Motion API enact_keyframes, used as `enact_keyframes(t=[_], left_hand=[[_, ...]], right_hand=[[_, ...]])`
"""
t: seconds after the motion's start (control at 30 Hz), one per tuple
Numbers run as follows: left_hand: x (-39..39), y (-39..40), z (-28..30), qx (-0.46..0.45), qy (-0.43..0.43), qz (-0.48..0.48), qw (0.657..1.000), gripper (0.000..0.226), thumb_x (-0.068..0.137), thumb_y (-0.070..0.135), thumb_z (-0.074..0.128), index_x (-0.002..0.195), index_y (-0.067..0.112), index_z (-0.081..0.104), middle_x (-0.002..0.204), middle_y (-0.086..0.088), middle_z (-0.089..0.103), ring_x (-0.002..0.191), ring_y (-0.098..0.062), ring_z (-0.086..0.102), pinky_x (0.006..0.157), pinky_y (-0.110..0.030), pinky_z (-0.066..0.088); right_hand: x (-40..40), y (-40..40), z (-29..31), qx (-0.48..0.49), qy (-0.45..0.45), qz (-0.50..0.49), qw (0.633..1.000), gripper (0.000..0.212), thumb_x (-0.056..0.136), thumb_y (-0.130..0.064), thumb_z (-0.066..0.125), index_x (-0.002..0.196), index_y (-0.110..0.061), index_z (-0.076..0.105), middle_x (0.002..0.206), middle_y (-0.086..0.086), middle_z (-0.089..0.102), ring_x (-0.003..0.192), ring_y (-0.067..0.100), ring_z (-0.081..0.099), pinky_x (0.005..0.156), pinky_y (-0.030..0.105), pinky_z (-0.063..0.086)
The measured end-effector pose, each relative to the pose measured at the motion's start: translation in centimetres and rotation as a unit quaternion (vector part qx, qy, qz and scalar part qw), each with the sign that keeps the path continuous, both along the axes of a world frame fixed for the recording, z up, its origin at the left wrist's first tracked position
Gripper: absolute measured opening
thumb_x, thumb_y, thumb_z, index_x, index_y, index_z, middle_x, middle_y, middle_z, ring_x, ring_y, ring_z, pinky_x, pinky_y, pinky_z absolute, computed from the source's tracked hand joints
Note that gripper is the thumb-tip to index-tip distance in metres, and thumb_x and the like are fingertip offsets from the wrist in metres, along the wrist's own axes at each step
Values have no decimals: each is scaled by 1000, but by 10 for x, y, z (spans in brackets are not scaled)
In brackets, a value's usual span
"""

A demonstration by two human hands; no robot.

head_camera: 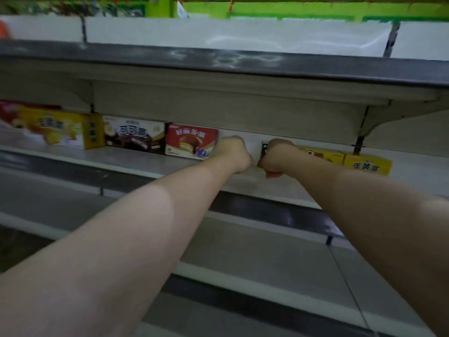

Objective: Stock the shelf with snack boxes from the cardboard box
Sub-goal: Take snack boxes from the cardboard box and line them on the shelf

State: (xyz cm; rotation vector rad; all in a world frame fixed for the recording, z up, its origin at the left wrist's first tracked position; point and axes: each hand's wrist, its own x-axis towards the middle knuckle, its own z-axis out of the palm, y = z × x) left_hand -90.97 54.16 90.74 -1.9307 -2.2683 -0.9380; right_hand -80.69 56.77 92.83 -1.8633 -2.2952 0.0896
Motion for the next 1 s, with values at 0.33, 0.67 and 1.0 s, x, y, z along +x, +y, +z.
enact_keyframes(t=[0.33, 0.67, 1.0], left_hand=[[-178, -243, -60, -103, 43, 105, 988, 29, 94, 26, 52, 113, 6, 62, 113, -13, 63, 93, -27, 57, 70, -29, 40], [-352, -447, -248, -348, -112, 138, 921, 22, 93, 18, 53, 101, 6, 69, 94, -11, 70, 85, -23, 67, 69, -30, 52], [-522, -450, -347, -378, -178, 226, 880, 25, 92, 10, 47, 96, -2, 69, 98, -17, 71, 90, -30, 68, 78, -40, 55]], right_hand=[[-193, -208, -65, -36, 73, 175, 981, 26, 94, -24, 57, 72, -10, 52, 59, 2, 62, 36, 9, 55, 39, 18, 38], [-365, -360, -273, -272, -53, 297, 914, 24, 92, -20, 61, 71, -9, 54, 59, 6, 63, 57, 19, 64, 54, 28, 54], [-528, -357, -380, -333, -41, 299, 893, 16, 85, -13, 53, 69, -10, 51, 69, 7, 56, 55, 17, 54, 47, 22, 40]])
